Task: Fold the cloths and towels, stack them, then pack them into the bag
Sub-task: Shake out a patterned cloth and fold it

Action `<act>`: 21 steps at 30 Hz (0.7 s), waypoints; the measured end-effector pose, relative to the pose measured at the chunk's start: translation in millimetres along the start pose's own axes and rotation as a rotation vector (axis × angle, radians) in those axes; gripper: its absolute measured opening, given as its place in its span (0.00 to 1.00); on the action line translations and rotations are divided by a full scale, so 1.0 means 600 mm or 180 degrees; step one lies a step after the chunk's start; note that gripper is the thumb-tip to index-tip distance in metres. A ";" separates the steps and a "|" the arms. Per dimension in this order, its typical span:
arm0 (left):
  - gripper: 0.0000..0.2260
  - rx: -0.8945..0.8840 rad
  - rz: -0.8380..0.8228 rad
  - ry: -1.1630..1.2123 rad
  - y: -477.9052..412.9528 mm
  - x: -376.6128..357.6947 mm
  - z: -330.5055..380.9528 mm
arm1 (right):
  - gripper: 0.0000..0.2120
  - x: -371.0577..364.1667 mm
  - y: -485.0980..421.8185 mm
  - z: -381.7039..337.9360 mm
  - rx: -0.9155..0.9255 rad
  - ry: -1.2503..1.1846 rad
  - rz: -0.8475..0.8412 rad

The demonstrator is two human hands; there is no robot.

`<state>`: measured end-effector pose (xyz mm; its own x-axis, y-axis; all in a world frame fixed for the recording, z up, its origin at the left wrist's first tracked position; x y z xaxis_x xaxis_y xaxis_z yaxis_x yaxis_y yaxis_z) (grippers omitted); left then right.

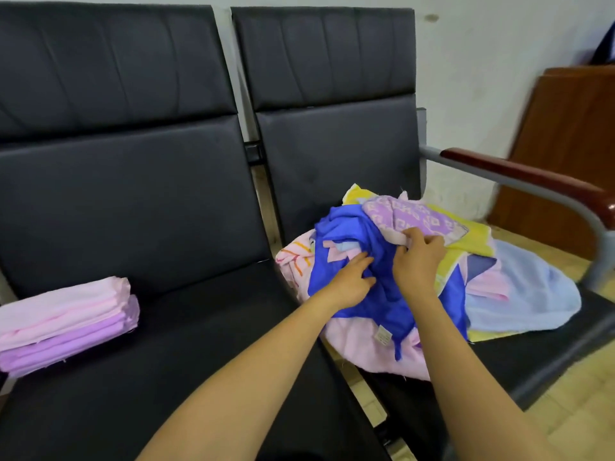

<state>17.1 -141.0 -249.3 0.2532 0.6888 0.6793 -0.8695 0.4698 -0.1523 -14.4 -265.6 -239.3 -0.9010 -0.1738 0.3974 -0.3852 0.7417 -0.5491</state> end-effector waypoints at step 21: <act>0.06 -0.0223 0.2069 0.1501 0.246 0.331 0.087 | 0.02 0.217 0.063 -0.349 0.1134 -0.1474 -0.1262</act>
<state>-83.2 36.4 -99.1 -0.1283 0.9895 0.0673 -0.8798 -0.0822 -0.4681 -104.4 -124.4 -54.4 -0.6409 -0.7036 0.3069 -0.6725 0.3218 -0.6664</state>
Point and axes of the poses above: each hand's wrist, its own y-axis away from the middle knuckle, its own x-axis out of the back of the hand, z = x × y, the point moved 1 cm from there along -y, towards the middle knuckle, and after that the axes turned 15 degrees about z, right-handed, at the moved point
